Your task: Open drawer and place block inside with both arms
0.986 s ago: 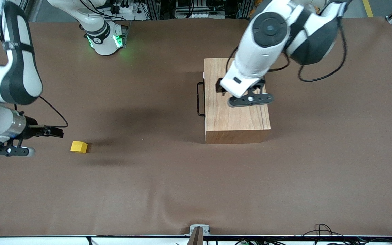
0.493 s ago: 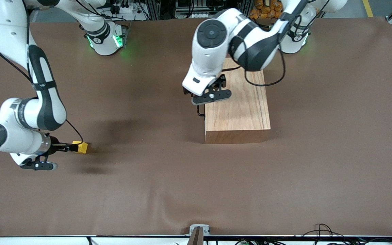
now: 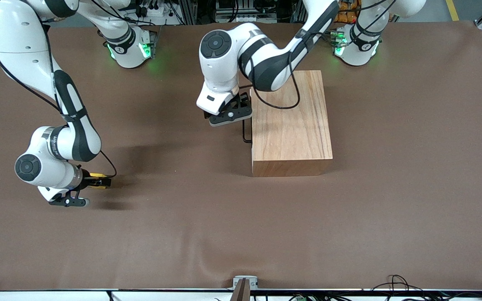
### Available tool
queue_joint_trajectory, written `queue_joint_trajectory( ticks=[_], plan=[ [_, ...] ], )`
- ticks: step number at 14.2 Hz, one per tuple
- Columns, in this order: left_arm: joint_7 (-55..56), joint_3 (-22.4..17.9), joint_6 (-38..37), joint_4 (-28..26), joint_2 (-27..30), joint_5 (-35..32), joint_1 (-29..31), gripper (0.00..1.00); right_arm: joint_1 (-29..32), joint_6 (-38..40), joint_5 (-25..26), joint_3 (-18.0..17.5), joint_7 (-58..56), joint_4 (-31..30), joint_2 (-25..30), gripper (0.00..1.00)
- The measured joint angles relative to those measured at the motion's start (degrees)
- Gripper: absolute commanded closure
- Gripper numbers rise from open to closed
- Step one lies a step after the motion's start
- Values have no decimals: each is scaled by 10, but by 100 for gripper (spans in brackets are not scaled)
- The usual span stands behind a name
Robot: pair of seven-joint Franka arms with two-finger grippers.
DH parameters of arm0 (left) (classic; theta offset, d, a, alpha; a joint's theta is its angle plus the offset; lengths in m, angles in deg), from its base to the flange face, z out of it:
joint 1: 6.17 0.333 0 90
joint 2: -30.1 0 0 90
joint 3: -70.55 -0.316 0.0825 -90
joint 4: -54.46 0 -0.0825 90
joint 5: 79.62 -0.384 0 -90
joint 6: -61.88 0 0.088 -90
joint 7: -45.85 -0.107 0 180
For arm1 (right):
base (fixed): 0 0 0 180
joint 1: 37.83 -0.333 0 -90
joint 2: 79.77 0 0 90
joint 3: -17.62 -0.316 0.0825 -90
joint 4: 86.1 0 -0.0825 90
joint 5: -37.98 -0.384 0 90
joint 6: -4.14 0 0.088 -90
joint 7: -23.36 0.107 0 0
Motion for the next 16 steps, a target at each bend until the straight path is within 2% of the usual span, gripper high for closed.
queue_joint_trajectory(
  ticks=[3,4,5,6,7,12,16],
  plan=[
    [3,-22,0,1,-15,-29,-34,0,4,0,0,2,-8,0,0,0],
    [5,-24,0,1,-20,-39,-43,0,6,0,0,3,-11,-1,0,24],
    [6,-25,0,1,-23,-44,-48,0,6,0,0,4,-13,-2,0,54],
    [6,-26,-2,1,-26,-45,-51,0,6,0,0,4,-14,-3,0,74],
    [6,-27,-7,1,-27,-47,-51,0,6,0,0,3,-15,-3,0,82],
    [0,-26,-48,1,-43,-114,-70,0,6,1,0,-1,-18,-3,6,83],
    [-30,-27,-53,1,-50,-118,-74,0,4,16,0,-12,-21,-1,48,83]
  ],
)
